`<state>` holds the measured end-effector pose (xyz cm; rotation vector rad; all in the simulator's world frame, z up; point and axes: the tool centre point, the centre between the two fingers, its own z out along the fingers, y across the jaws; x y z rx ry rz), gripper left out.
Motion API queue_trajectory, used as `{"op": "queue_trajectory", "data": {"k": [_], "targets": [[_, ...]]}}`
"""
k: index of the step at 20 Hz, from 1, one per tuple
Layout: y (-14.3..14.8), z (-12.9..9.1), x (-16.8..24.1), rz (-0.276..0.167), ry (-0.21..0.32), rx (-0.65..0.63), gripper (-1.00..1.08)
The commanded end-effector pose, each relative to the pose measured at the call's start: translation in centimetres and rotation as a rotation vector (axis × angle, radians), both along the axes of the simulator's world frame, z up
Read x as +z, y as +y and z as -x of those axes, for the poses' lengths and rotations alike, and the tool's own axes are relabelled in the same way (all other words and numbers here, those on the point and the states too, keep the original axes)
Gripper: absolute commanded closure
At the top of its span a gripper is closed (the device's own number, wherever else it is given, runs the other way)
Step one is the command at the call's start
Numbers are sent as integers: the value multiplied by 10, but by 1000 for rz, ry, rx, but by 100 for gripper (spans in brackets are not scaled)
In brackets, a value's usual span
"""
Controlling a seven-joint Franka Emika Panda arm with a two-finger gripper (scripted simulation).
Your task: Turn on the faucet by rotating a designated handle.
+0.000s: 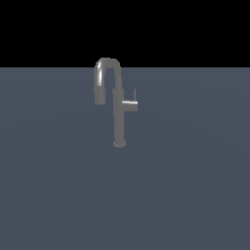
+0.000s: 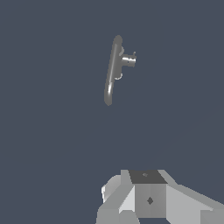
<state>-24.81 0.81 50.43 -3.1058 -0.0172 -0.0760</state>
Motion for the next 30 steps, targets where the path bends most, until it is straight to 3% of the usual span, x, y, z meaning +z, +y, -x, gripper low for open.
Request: {"op": "queue_trajectory", "data": {"k": [1, 8, 15, 30], "targets": [[0, 0, 0, 0, 0, 0, 108], [1, -7, -1, -19, 17, -19, 108], [1, -27, -4, -77, 70, -76, 108], [-4, -108, -27, -318, 286, -313, 108]]}}
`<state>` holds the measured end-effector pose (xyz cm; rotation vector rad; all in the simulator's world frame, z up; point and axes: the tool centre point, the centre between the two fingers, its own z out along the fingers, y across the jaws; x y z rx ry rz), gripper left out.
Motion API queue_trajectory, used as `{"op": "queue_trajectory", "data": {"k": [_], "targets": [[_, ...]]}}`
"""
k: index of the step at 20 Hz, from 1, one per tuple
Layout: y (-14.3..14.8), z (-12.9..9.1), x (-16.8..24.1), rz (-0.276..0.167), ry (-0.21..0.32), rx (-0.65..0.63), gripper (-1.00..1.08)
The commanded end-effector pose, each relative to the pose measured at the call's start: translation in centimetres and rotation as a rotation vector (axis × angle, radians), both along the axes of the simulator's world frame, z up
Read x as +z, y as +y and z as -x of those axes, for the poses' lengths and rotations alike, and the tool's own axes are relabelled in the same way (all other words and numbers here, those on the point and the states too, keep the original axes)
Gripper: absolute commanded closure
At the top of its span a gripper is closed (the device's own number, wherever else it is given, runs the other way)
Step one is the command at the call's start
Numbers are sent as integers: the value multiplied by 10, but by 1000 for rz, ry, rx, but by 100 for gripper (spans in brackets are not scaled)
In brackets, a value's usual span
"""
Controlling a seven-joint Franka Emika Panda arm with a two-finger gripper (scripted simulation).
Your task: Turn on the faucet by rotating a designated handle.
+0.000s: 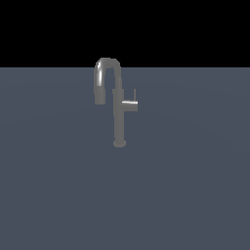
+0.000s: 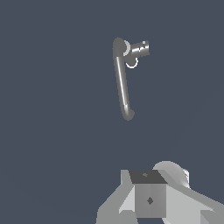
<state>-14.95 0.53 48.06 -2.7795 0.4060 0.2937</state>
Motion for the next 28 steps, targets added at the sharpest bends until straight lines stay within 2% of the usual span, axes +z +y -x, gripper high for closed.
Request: {"op": "queue_trajectory", "data": {"k": [1, 13, 28], "targets": [[-2, -15, -6, -46, 41, -45, 108], [-18, -82, -47, -280, 247, -271, 108], [-42, -151, -130, -611, 533, -585, 108]]}}
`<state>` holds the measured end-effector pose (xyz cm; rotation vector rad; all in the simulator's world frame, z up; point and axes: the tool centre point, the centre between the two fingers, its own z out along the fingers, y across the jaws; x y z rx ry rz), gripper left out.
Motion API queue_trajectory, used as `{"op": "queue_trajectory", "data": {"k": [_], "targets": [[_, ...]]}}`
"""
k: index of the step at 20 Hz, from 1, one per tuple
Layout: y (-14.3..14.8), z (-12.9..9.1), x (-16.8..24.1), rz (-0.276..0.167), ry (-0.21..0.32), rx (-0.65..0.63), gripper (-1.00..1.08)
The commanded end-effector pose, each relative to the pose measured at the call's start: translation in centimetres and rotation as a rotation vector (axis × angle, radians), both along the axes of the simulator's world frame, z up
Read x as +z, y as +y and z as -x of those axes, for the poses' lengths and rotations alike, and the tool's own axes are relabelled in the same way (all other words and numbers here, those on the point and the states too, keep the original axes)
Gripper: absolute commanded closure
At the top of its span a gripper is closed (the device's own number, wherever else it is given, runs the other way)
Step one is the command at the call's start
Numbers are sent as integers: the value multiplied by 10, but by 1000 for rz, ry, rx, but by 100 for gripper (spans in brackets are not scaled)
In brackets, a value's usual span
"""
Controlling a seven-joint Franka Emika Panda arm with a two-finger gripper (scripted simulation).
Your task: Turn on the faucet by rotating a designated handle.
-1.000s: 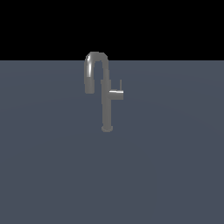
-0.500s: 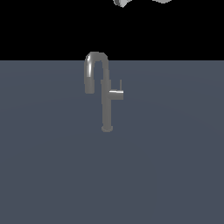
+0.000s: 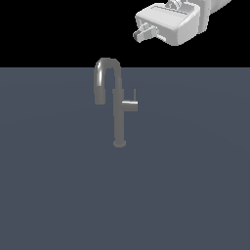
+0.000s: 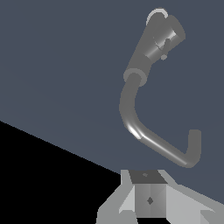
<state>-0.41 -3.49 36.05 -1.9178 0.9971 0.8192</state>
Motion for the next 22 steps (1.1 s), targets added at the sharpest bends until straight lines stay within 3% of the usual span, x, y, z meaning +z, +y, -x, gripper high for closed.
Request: {"op": "queue_trajectory", "data": {"k": [1, 13, 22], "targets": [[-4, -9, -16, -58, 49, -55, 108], [-10, -38, -101, -327, 284, -311, 108], [-5, -44, -141, -448, 390, -426, 108]]}}
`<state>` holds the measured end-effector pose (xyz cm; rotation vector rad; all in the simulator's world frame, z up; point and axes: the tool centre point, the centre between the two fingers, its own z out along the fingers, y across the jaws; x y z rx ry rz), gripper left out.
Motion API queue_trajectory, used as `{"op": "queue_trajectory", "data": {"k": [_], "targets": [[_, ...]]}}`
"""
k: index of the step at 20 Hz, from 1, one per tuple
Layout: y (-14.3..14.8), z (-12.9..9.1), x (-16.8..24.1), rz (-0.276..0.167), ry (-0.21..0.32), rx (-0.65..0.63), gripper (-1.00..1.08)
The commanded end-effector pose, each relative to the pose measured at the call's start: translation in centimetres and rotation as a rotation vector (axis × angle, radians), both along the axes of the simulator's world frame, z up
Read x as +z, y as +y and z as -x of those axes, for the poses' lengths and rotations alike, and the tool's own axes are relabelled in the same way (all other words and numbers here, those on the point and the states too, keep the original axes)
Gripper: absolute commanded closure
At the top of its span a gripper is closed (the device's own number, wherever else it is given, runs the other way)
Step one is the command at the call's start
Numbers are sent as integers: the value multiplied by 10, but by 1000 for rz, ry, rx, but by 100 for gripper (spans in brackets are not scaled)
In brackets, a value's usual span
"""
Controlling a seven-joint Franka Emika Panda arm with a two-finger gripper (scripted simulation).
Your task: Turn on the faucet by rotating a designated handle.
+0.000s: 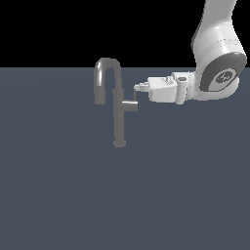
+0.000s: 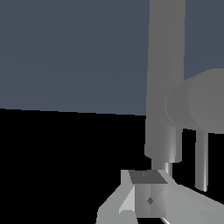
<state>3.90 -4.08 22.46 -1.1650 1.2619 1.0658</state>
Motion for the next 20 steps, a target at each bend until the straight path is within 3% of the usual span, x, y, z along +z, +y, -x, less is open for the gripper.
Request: {"op": "queue_trajectory", "data": {"k": [1, 7, 16, 20], "targets": [[2, -1, -7, -24, 20, -23, 108], [4, -2, -15, -47, 40, -44, 108], [4, -2, -12, -41, 33, -38, 108], [6, 9, -7, -41, 33, -38, 108]]}}
